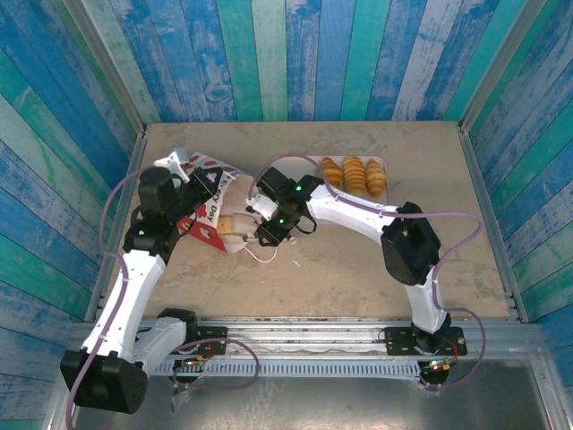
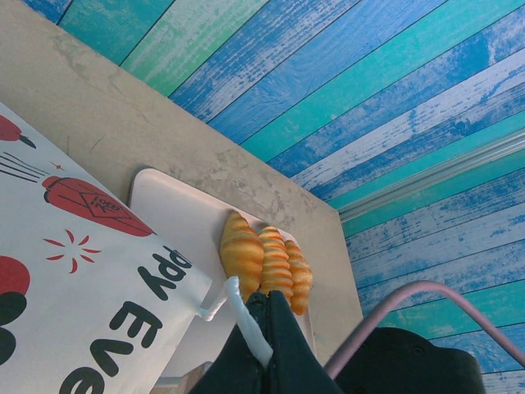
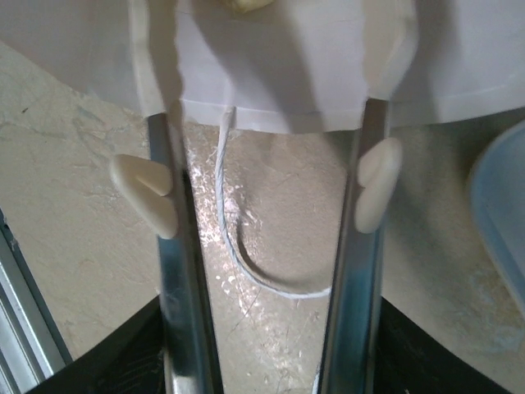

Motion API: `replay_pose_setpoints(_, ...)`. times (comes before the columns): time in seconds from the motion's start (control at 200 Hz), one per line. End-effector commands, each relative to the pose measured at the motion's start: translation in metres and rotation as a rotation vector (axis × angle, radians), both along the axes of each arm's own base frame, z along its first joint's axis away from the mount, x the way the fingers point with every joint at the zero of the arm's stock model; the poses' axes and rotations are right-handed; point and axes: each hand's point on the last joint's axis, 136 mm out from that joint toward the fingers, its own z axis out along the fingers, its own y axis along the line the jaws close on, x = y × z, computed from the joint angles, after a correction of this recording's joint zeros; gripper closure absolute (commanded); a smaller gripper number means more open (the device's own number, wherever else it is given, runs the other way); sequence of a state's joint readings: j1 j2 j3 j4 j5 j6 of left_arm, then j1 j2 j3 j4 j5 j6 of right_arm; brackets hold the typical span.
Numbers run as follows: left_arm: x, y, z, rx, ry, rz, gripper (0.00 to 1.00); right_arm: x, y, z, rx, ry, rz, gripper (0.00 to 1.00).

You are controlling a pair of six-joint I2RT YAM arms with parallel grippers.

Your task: Take the fake bread out of the paper bag

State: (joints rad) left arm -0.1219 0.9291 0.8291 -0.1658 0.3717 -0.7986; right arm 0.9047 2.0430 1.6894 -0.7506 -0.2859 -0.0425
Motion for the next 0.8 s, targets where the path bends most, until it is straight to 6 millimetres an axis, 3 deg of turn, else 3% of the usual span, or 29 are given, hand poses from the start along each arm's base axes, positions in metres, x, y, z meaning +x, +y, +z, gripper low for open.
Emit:
replay_pose_setpoints(0.0, -0.005, 0.001, 0.011, 0.005, -0.040, 0.003, 1.00, -0.002, 0.011, 0.008, 0.035, 0.001, 0.020, 0.48)
replay_pose_setpoints(0.301, -0.004, 0.003, 0.007, 0.009, -0.028, 0.014, 1.00, 0.014, -0.017, 0.019, -0.044, -0.158, -0.051, 0.58)
replay_pose_setpoints(0.536, -0.004, 0.005, 0.006, 0.013, -0.022, 0.025, 1.00, 0.025, -0.047, 0.023, -0.131, -0.273, -0.117, 0.57)
replay_pose_setpoints(0.791, -0.002, 0.003, 0.005, 0.002, -0.019, 0.018, 1.00, 0.007, -0.042, 0.010, -0.125, -0.191, -0.039, 0.52)
